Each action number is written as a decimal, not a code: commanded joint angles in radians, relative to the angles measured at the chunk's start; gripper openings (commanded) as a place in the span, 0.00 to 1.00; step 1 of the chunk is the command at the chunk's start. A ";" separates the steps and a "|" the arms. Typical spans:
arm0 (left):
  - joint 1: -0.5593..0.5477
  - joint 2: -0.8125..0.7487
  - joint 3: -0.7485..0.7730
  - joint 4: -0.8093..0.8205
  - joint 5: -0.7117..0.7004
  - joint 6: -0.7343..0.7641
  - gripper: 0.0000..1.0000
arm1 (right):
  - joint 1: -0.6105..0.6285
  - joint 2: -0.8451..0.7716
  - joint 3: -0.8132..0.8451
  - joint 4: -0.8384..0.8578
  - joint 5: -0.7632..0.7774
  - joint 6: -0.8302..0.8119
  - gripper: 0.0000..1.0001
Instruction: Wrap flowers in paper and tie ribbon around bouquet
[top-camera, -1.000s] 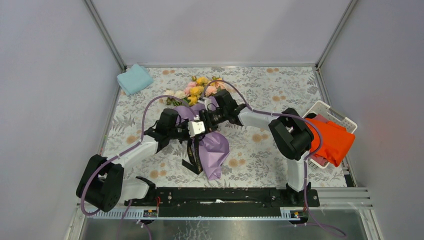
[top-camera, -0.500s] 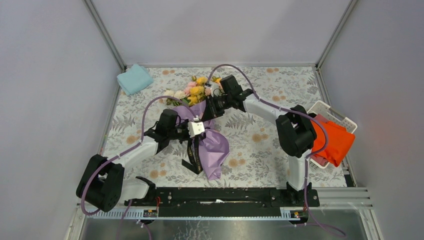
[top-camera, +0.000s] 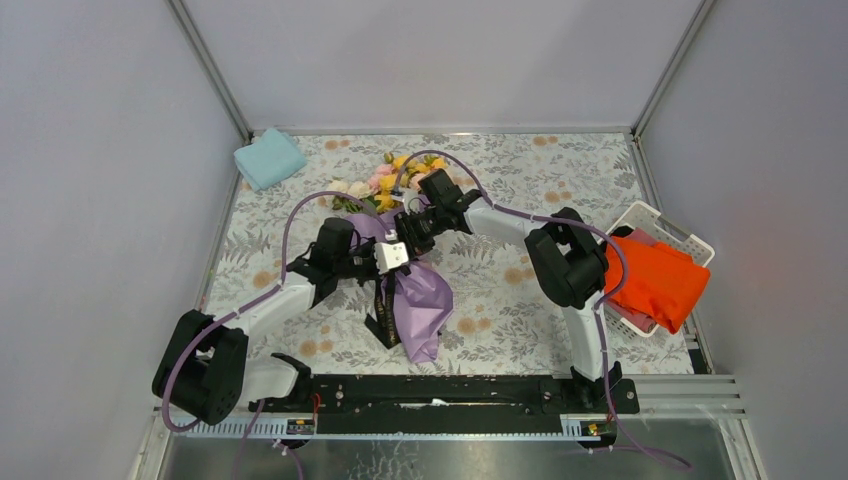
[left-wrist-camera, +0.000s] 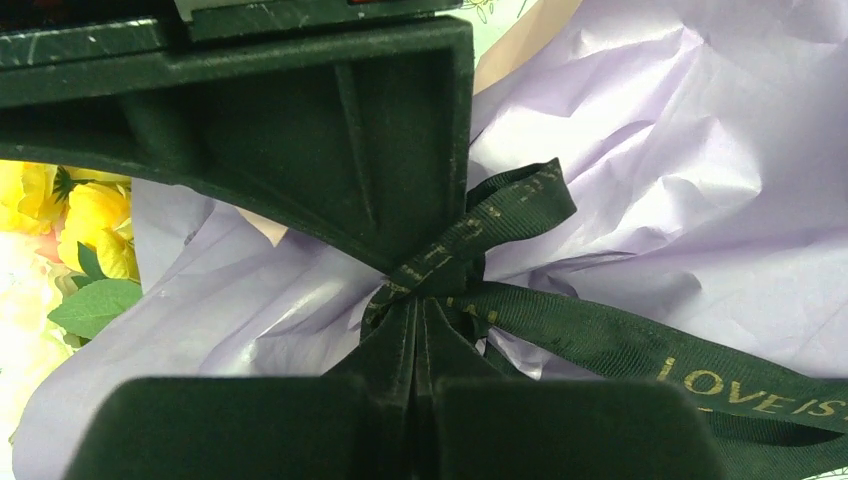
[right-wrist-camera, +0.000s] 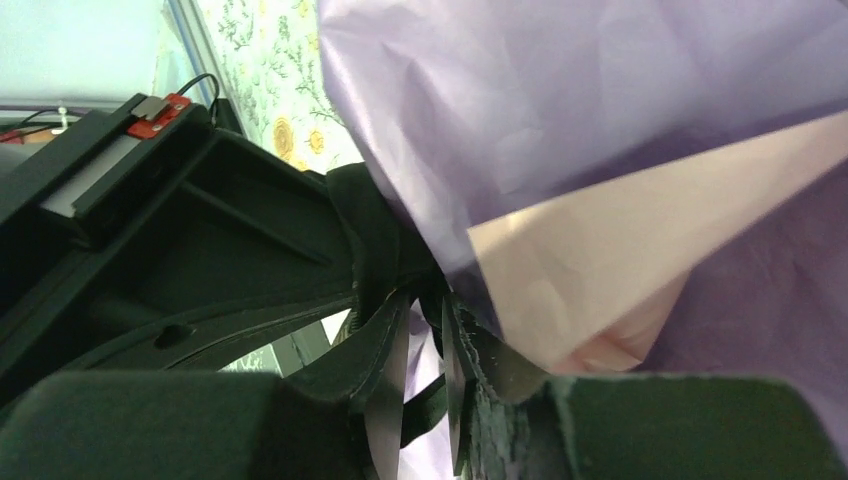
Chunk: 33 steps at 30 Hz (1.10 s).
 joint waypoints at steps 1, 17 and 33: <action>0.006 -0.012 -0.010 0.072 0.019 -0.004 0.00 | 0.016 -0.017 0.003 0.043 -0.085 0.023 0.27; 0.012 -0.017 -0.007 0.045 0.017 0.018 0.00 | 0.016 -0.127 -0.089 0.167 -0.079 0.102 0.33; 0.015 -0.010 0.001 0.058 0.029 0.009 0.00 | 0.042 -0.054 -0.080 0.181 0.008 0.095 0.36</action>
